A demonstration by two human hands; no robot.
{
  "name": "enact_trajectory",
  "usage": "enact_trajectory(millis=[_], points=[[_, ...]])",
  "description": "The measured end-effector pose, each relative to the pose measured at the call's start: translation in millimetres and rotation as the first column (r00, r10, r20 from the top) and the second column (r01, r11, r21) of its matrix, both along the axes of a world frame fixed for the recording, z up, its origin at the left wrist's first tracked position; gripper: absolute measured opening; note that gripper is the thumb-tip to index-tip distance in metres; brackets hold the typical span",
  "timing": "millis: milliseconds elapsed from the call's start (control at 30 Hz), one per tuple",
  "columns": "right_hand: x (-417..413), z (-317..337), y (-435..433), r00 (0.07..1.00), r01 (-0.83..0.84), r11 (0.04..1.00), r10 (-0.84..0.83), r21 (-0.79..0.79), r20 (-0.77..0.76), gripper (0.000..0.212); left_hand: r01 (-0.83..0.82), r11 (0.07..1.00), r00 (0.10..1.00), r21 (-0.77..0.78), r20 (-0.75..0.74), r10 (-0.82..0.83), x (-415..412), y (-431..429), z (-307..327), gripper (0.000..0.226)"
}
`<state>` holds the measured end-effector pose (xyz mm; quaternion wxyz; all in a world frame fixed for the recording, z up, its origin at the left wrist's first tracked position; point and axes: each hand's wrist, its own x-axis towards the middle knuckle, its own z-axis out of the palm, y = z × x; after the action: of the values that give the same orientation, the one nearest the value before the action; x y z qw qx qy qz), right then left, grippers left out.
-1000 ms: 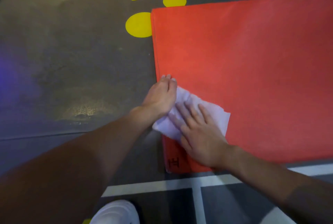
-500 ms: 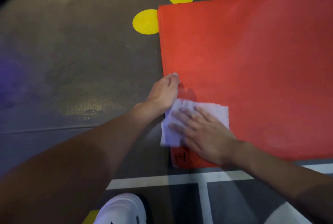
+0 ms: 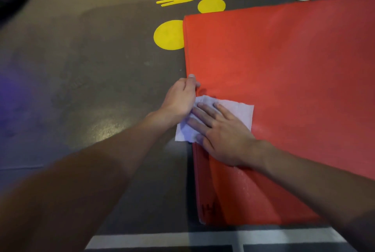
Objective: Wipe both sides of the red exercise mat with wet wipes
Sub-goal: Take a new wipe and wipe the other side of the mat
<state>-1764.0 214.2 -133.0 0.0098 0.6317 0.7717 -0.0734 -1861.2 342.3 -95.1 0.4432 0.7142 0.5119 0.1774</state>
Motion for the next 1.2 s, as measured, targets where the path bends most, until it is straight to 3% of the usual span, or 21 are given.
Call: enact_trajectory(millis=[300,467,567,633,733,867,1033,1200], points=[[37,-4,129,0.985,0.162,0.984,-0.157,0.071,-0.078,0.075,0.026,0.999,0.999,0.048,-0.04,-0.024,49,84,-3,0.039],[65,1,198,0.975,0.221,0.975,-0.22,-0.02,0.037,0.066,-0.022,0.991,1.0,0.129,0.003,0.022,67,123,-11,0.032],[83,-1,238,0.967,0.253,0.967,-0.253,0.018,0.029,0.065,0.074,0.971,0.997,0.226,0.016,-0.08,66,135,-19,0.038],[93,-6,268,0.956,0.293,0.956,-0.293,0.03,-0.002,0.06,0.218,0.924,0.976,0.313,-0.071,-0.206,61,143,-28,0.054],[109,-13,308,0.935,0.356,0.932,-0.355,0.067,-0.025,0.055,0.349,0.896,0.932,0.274,-0.195,-0.304,59,147,-37,0.077],[130,-15,340,0.906,0.423,0.898,-0.423,0.117,-0.03,0.052,0.393,0.876,0.787,0.278,-0.595,-0.165,68,129,-45,0.076],[146,-12,328,0.936,0.351,0.928,-0.352,0.122,-0.019,0.053,0.4,0.862,0.688,0.313,-0.723,-0.057,83,124,-39,0.065],[199,-14,285,0.885,0.46,0.873,-0.465,0.165,-0.011,0.059,0.405,0.866,0.656,0.294,-0.753,-0.051,86,124,-35,0.061]])
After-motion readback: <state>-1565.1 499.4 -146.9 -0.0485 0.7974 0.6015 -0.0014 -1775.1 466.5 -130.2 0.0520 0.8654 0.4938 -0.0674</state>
